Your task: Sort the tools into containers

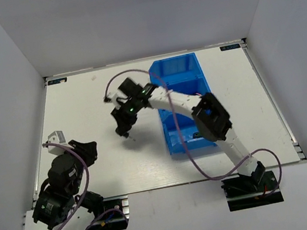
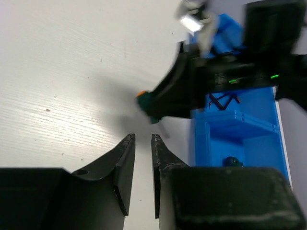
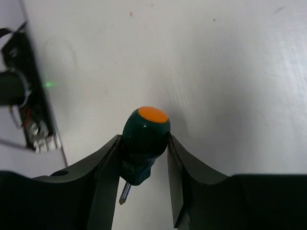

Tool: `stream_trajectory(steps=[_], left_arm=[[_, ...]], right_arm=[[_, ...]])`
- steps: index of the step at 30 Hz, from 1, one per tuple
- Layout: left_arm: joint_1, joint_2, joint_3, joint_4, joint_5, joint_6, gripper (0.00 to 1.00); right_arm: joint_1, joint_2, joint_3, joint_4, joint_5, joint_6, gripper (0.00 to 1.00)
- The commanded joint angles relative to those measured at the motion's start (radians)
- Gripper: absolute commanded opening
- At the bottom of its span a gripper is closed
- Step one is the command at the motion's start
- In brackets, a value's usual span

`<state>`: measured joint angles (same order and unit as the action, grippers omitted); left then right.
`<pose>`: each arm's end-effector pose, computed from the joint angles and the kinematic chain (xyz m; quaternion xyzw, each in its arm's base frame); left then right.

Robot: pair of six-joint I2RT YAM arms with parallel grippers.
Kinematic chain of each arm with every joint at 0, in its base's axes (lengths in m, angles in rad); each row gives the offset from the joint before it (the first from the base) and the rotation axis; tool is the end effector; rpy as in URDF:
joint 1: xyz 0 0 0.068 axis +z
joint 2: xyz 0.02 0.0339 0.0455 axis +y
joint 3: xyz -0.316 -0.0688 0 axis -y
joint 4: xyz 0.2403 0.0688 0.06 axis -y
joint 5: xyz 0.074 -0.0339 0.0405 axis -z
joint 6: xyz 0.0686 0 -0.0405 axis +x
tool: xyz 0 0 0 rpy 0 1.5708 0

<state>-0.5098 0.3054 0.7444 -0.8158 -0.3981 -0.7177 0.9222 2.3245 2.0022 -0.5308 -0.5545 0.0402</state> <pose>0.0464 0.0046 0.3145 -0.1947 0.7948 -0.1837 0.5447 0.3157 0.4762 0.2250 -0.4713 0.7734 0.3835 0.1808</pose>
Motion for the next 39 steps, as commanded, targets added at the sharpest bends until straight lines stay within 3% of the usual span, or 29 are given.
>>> stream_trajectory(steps=[1, 4, 5, 6, 7, 11, 14, 19, 22, 23, 24, 25, 28, 29, 30, 32, 36, 37, 38, 39], left_arm=[[-0.003, -0.02, -0.031, 0.088, 0.042, 0.009, 0.31], [-0.003, 0.009, -0.066, 0.125, 0.074, 0.02, 0.31], [-0.003, 0.023, -0.085, 0.159, 0.1, 0.032, 0.31], [-0.003, 0.041, -0.095, 0.174, 0.116, 0.032, 0.31], [-0.003, 0.084, -0.117, 0.213, 0.146, 0.032, 0.31], [-0.003, 0.223, -0.151, 0.338, 0.238, 0.063, 0.32], [-0.003, 0.314, -0.151, 0.434, 0.303, 0.089, 0.39], [-0.003, 0.53, -0.091, 0.501, 0.36, 0.141, 0.55], [-0.003, 0.607, -0.047, 0.501, 0.392, 0.168, 0.62], [-0.003, 0.645, -0.046, 0.515, 0.403, 0.178, 0.67], [-0.003, 0.661, -0.033, 0.524, 0.412, 0.178, 0.7], [-0.003, 0.673, -0.024, 0.524, 0.439, 0.188, 0.72], [-0.003, 0.705, -0.014, 0.534, 0.464, 0.199, 0.8], [-0.003, 0.706, -0.014, 0.544, 0.464, 0.199, 0.85], [-0.003, 0.706, -0.014, 0.544, 0.464, 0.199, 0.85], [-0.003, 0.706, -0.014, 0.555, 0.475, 0.208, 0.86], [-0.003, 0.706, -0.005, 0.555, 0.475, 0.218, 0.84], [-0.003, 0.706, -0.005, 0.555, 0.475, 0.218, 0.81], [-0.003, 0.706, -0.005, 0.564, 0.475, 0.227, 0.75], [-0.003, 0.706, -0.005, 0.564, 0.485, 0.227, 0.42]], right_arm=[[-0.08, -0.236, -0.017, -0.125, -0.353, -0.321, 0.0], [-0.144, -0.31, -0.01, -0.368, -0.398, -0.581, 0.0], [-0.172, -0.341, 0.012, -0.493, -0.383, -0.779, 0.0], [-0.18, -0.378, 0.015, -0.558, -0.377, -0.857, 0.0], [-0.187, -0.417, -0.024, -0.686, -0.289, -0.922, 0.0], [-0.285, -0.566, -0.188, -0.791, -0.144, -1.249, 0.0], [-0.322, -0.654, -0.33, -0.853, -0.056, -1.387, 0.0], [-0.352, -0.77, -0.603, -0.573, 0.117, -1.304, 0.0], [-0.367, -0.758, -0.638, -0.574, 0.151, -1.284, 0.0], [-0.373, -0.754, -0.642, -0.578, 0.154, -1.278, 0.09], [-0.375, -0.745, -0.649, -0.575, 0.157, -1.272, 0.44], [-0.384, -0.745, -0.651, -0.577, 0.153, -1.257, 0.52], [-0.411, -0.769, -0.654, -0.569, 0.094, -1.232, 0.71], [-0.416, -0.774, -0.654, -0.568, 0.082, -1.225, 0.71], [-0.422, -0.792, -0.649, -0.564, 0.038, -1.206, 0.76], [-0.439, -0.809, -0.634, -0.561, -0.013, -1.171, 0.76], [-0.476, -0.829, -0.602, -0.505, -0.053, -0.984, 0.78], [-0.482, -0.836, -0.603, -0.366, 0.028, -0.766, 0.8], [-0.496, -0.856, -0.614, -0.312, 0.075, -0.681, 0.88], [-0.5, -0.861, -0.617, -0.193, 0.124, -0.599, 0.91]])
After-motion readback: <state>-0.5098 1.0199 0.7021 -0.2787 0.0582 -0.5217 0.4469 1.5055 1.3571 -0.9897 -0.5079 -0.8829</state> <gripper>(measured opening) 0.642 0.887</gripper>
